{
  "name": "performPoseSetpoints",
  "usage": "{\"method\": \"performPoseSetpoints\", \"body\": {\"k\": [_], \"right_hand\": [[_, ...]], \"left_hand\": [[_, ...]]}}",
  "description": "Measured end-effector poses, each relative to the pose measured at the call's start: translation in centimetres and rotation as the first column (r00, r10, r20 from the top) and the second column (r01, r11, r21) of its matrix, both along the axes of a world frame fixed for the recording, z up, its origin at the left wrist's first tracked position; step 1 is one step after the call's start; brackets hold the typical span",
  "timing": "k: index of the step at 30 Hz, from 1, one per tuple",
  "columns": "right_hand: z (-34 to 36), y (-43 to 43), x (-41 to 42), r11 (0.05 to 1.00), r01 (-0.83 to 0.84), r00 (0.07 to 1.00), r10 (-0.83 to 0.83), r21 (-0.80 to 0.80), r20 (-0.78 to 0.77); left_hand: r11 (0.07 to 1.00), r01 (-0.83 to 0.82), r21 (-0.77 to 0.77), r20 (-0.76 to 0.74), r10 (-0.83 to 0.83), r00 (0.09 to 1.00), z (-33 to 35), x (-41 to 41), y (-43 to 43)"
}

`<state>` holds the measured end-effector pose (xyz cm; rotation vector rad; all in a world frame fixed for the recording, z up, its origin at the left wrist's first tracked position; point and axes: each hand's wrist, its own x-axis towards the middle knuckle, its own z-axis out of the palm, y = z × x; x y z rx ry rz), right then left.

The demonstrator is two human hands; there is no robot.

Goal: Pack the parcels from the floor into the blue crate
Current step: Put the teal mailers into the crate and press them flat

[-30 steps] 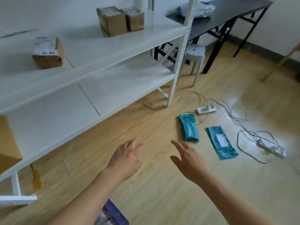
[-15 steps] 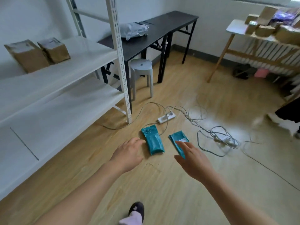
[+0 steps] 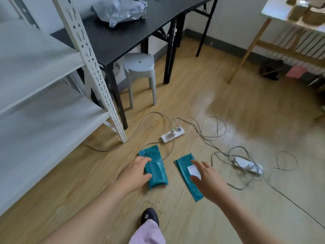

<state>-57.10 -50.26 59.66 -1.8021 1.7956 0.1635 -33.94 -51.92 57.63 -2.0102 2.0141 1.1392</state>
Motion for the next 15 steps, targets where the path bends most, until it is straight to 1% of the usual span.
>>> {"method": "performPoseSetpoints", "body": {"k": [4, 7, 12, 15], "right_hand": [[-4.5, -6.7, -1.9, 0.999, 0.044, 0.999, -0.044, 0.031, -0.003], [-9.2, -10.3, -3.5, 0.996, 0.036, 0.998, -0.032, 0.075, -0.053], [-19.5, -14.4, -5.8, 0.982, 0.032, 0.990, -0.007, 0.185, -0.138], [-26.2, -16.1, -6.2, 0.972, 0.028, 0.991, 0.003, 0.233, -0.132]], "left_hand": [[0.992, -0.112, 0.064, -0.033, 0.114, 0.993, -4.7, -1.1, -6.3], [0.975, -0.190, 0.118, -0.037, 0.196, 0.980, -9.3, -2.2, -9.7], [0.932, -0.285, 0.224, -0.003, 0.293, 0.956, -19.2, -4.2, -13.4], [0.893, -0.361, 0.267, 0.013, 0.371, 0.928, -25.8, -5.2, -14.7]]}}
